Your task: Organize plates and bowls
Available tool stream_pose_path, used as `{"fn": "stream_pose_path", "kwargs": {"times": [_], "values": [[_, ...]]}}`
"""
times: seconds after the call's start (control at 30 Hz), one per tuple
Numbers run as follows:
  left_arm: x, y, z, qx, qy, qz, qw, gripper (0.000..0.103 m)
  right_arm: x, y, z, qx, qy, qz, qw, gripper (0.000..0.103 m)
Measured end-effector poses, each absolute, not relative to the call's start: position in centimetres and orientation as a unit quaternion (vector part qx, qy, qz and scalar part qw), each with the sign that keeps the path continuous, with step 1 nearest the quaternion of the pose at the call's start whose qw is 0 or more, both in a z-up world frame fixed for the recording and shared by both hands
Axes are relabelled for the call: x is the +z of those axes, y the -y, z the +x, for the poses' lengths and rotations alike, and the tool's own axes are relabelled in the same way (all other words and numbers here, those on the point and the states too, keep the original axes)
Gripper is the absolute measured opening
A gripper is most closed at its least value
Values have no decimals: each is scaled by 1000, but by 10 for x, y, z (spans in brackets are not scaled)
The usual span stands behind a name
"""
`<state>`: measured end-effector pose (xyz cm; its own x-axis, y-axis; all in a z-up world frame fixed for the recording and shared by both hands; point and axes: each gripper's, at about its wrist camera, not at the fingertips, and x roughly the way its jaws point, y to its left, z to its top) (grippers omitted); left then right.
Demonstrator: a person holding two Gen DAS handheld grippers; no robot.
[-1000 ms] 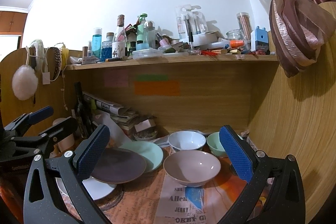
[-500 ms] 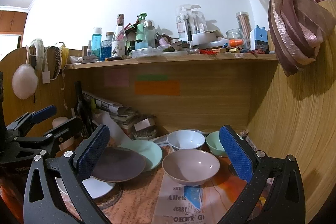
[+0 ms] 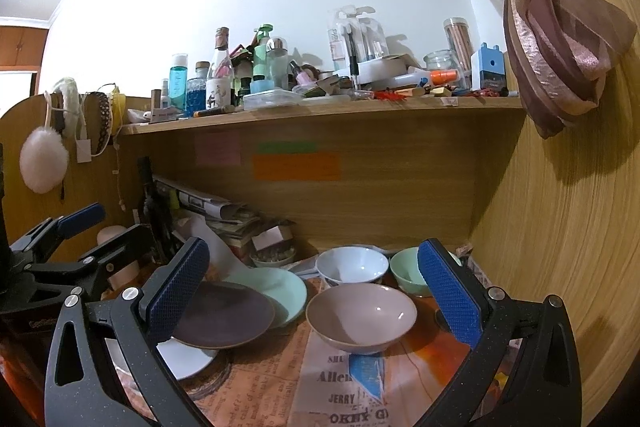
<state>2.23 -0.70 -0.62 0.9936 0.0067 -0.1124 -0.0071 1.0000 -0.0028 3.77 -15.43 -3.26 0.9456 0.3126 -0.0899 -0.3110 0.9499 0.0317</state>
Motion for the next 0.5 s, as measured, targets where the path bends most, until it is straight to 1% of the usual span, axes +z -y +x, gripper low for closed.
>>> {"fn": "stream_pose_path", "kwargs": {"times": [0.5], "values": [[-16,-6,32,20,-63,1,998,103,-38,149,52,169,-64,15,984,103]]}}
